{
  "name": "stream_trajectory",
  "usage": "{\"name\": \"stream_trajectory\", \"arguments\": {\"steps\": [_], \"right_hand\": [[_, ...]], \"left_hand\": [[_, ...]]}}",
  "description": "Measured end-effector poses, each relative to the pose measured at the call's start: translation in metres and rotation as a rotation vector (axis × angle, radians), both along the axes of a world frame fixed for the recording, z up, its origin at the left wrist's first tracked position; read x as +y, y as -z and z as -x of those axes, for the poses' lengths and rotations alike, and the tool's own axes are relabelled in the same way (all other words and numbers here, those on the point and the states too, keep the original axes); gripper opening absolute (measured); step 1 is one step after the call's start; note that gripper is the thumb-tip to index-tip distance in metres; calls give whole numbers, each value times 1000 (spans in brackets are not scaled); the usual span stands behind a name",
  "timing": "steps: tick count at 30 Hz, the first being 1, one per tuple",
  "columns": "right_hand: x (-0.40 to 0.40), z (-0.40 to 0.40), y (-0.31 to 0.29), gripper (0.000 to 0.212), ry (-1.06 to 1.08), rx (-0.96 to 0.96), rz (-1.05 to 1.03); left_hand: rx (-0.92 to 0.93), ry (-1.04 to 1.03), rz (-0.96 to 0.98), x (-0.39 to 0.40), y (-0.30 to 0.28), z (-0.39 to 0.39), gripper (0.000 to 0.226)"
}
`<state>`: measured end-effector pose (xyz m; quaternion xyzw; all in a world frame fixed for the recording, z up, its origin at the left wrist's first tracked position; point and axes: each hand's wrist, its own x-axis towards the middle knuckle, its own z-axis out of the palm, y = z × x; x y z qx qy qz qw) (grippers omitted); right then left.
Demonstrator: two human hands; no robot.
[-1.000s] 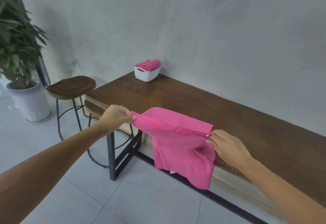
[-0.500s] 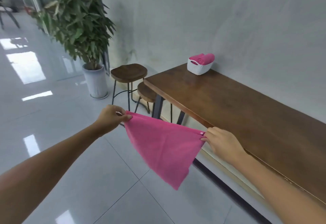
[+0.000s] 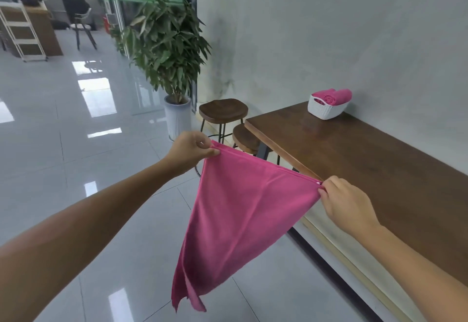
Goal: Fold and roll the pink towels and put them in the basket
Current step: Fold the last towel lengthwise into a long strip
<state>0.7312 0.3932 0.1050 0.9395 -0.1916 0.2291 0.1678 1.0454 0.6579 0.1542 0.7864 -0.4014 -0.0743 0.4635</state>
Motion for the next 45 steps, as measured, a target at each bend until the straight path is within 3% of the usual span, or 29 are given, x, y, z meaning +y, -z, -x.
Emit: {"name": "stream_trajectory", "arguments": {"steps": [14, 20, 25, 31, 38, 42, 45], "right_hand": [[9, -9, -4, 24, 46, 113, -17], [14, -15, -36, 21, 92, -74, -70], [19, -10, -43, 20, 33, 15, -78], [8, 14, -50, 22, 210, -31, -234], [17, 63, -58, 30, 245, -27, -333], [22, 92, -63, 19, 294, -60, -388], [22, 112, -61, 24, 361, -98, -409]], "left_hand": [[-44, 18, -8, 2, 5, 5, 19], [-117, -131, 64, -5, 3, 5, 14], [-6, -219, 102, -12, 21, 0, 8], [-85, -31, 116, -33, 11, 22, 12], [-57, 110, 132, -66, 14, 39, 20], [-2, 165, 135, -88, 12, 50, 26], [39, 189, 114, -107, 14, 62, 7]]}}
